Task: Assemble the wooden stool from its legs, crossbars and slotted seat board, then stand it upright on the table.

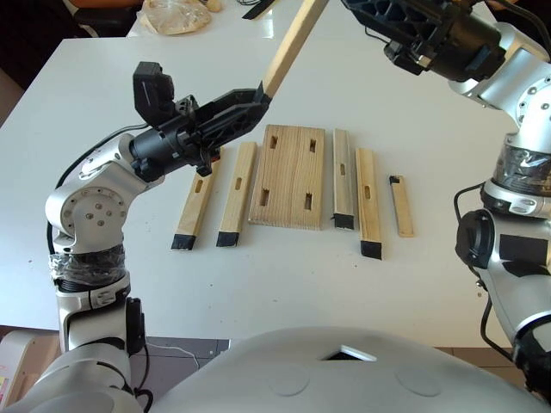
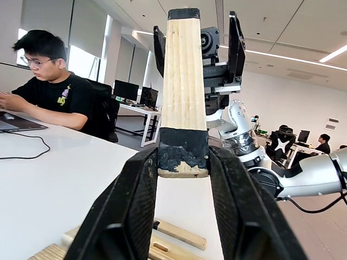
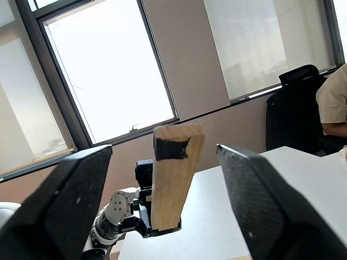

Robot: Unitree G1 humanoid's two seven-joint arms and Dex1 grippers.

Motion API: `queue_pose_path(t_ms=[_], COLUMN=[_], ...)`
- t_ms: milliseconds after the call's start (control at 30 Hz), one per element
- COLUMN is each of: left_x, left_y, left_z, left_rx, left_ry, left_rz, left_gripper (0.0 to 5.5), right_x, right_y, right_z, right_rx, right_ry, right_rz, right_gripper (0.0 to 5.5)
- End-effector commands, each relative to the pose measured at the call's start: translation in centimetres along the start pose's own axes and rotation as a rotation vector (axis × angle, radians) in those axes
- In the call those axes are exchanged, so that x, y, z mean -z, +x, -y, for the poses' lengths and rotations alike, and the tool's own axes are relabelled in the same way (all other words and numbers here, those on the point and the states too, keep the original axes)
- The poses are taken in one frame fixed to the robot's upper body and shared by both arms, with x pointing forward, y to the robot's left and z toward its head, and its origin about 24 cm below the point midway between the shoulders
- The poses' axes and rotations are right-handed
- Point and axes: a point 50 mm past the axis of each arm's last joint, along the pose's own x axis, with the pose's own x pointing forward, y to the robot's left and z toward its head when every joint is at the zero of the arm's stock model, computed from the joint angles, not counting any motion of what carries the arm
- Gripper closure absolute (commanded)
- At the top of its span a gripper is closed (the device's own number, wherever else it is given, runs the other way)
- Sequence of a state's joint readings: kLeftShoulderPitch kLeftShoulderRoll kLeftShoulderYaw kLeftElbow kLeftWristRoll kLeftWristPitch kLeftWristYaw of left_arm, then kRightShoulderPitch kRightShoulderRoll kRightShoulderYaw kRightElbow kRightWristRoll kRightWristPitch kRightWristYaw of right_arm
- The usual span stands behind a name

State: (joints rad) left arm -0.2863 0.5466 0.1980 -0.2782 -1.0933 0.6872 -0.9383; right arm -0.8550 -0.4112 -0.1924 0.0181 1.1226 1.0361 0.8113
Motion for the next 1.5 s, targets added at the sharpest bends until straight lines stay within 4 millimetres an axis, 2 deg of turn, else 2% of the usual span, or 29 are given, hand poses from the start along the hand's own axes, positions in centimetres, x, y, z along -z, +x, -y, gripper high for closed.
queue_pose_path(t_ms=[33, 267, 367, 733, 1067, 1100, 1200, 1267, 1367, 1433, 1500], left_x=[0.6, 0.5, 0.6, 0.7, 0.8, 1.2, 2.7, 4.2, 5.5, 5.2, 4.2], left_y=[0.1, 0.6, 0.7, 0.3, 0.9, 0.7, -0.8, -3.2, -6.7, -7.3, -6.2], left_z=[0.3, 0.8, 1.0, 0.8, -0.5, -0.9, -2.9, -4.7, -5.7, -6.3, -7.2], left_rx=[0.011, 0.054, 0.069, 0.064, -0.03, -0.058, -0.242, -0.447, -0.676, -0.816, -0.985], left_ry=[-0.01, -0.035, -0.052, -0.133, -0.101, -0.102, -0.033, 0.033, 0.08, 0.145, 0.263], left_rz=[-0.04, -0.041, -0.041, -0.031, -0.046, -0.05, -0.098, -0.164, -0.186, -0.16, -0.096], left_gripper=[4.14, 4.14, 4.14, 4.15, 4.15, 3.78, 3.42, 3.42, 3.42, 3.42, 3.42], right_x=[-0.2, 0.3, 0.3, -0.2, 0.5, 0.8, 1.4, 1.8, 2.5, 3.4, 4.1], right_y=[0.7, 1.2, 1.1, 0.3, -0.1, -0.3, -1.2, -1.7, -2.6, -4.4, -6.8], right_z=[-0.2, -0.3, -0.3, -1.4, -0.6, -0.3, 0.9, 1.2, 1.9, 3.0, 3.8], right_rx=[-0.01, -0.03, -0.033, -0.122, -0.025, 0.02, 0.186, 0.261, 0.328, 0.378, 0.398], right_ry=[-0.015, -0.008, -0.008, -0.024, -0.053, -0.073, -0.167, -0.283, -0.431, -0.545, -0.606], right_rz=[-0.016, -0.024, -0.024, 0.051, 0.049, 0.049, 0.046, -0.002, -0.11, -0.248, -0.392], right_gripper=[1.94, 1.94, 2.57, 4.19, 4.19, 4.19, 4.19, 4.19, 4.19, 4.19, 4.19])
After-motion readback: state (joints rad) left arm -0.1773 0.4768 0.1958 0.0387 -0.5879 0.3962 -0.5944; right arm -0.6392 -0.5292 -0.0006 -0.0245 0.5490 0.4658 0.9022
